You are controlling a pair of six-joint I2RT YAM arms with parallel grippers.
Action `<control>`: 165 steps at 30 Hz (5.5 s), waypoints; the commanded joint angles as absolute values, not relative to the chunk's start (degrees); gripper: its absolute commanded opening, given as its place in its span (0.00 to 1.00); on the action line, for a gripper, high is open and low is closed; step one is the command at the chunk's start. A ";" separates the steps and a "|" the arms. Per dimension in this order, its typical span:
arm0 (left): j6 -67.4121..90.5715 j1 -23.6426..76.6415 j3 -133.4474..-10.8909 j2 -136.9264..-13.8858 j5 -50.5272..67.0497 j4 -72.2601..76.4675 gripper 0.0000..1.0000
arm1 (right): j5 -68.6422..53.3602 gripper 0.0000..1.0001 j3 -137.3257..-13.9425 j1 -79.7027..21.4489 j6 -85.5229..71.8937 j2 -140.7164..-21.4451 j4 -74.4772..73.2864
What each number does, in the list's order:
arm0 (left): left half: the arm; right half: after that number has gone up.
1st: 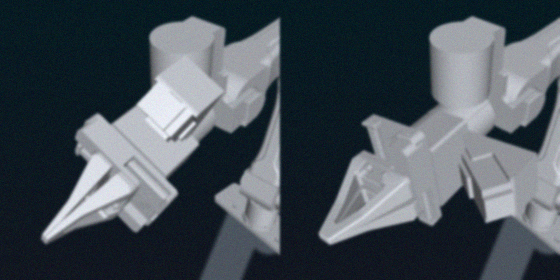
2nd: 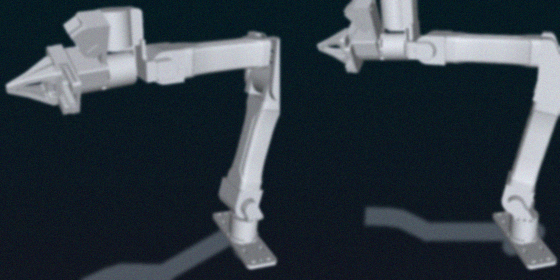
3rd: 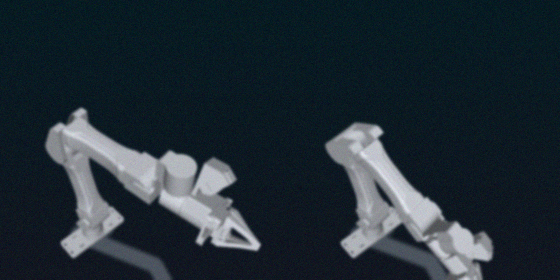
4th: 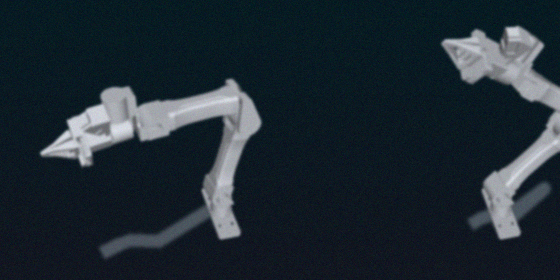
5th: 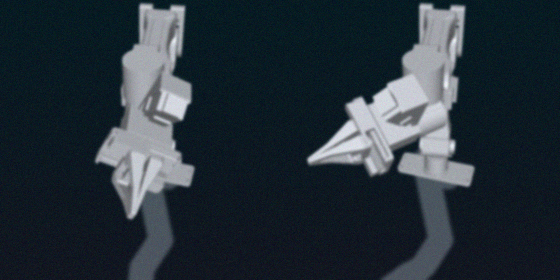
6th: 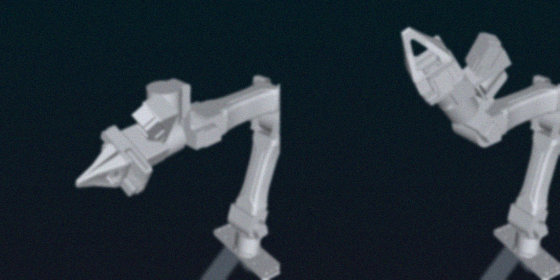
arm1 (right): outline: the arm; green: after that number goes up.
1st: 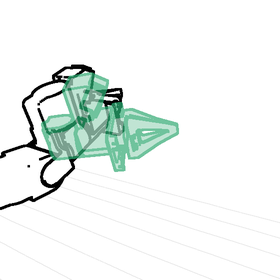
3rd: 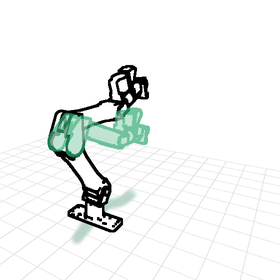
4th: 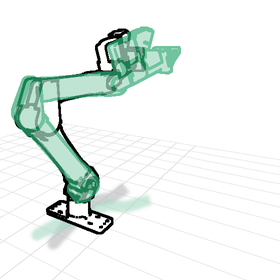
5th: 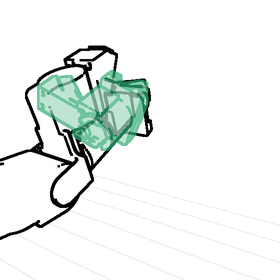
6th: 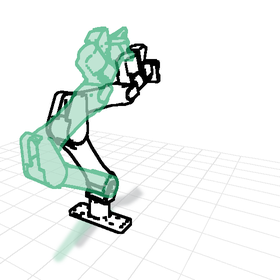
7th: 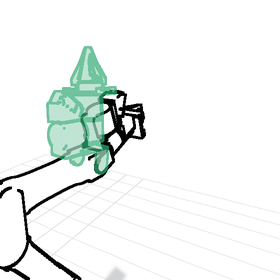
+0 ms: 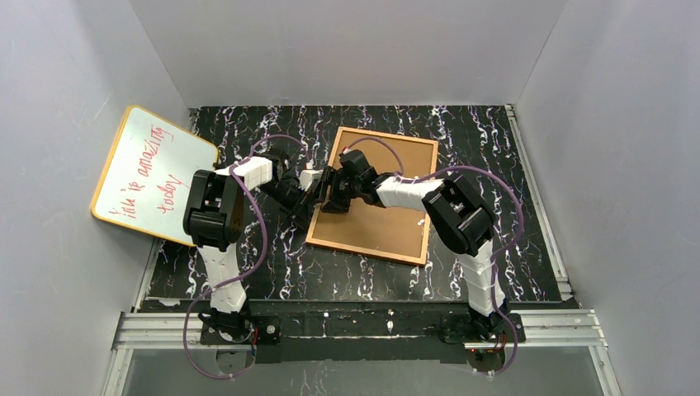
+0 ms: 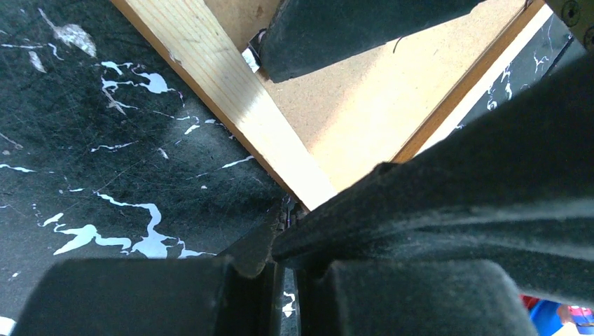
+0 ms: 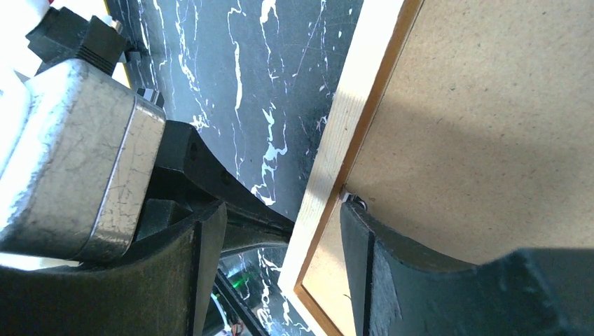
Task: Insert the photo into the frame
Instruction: Install the photo frame at the center of the board, then adjust the photo frame at the center of the board, then install the photo frame at the center of the board.
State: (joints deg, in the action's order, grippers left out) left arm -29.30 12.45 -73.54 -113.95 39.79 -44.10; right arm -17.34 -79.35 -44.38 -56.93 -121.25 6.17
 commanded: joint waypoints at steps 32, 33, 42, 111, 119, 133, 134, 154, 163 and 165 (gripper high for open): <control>-31.95 14.67 -71.05 -110.42 38.64 -43.05 0.43 | -3.04 0.99 -61.53 -3.66 -44.19 -93.11 -12.04; -31.99 14.98 -70.91 -110.54 38.49 -43.11 0.43 | -3.52 0.99 -62.23 -3.61 -43.99 -94.59 -12.00; -33.75 17.01 -69.63 -109.92 39.35 -43.13 0.42 | -13.21 0.99 -67.44 -3.91 -46.95 -107.25 -8.11; -8.01 8.79 -106.68 -134.89 34.73 -35.78 0.21 | -33.39 0.79 -121.25 -32.22 -34.98 -146.20 -9.23; -8.45 8.79 -106.22 -134.80 34.72 -36.06 0.20 | -33.84 0.78 -123.57 -33.82 -34.97 -148.85 -9.31; -8.87 8.79 -106.23 -134.90 34.81 -36.37 0.19 | -34.76 0.75 -121.18 -35.33 -34.80 -147.82 -9.30; -8.88 8.79 -106.29 -134.91 34.85 -36.35 0.19 | -34.89 0.75 -120.68 -35.41 -34.88 -147.58 -9.13; -9.05 8.88 -105.94 -134.22 35.09 -36.35 0.18 | -34.10 0.76 -120.50 -32.35 -35.75 -144.09 -6.25; -9.40 8.88 -105.13 -133.79 35.73 -36.48 0.17 | -32.78 0.76 -117.65 -31.84 -36.16 -143.97 -4.30; -9.49 8.88 -105.15 -133.77 35.69 -36.58 0.17 | -33.39 0.76 -117.54 -32.37 -36.21 -144.41 -4.28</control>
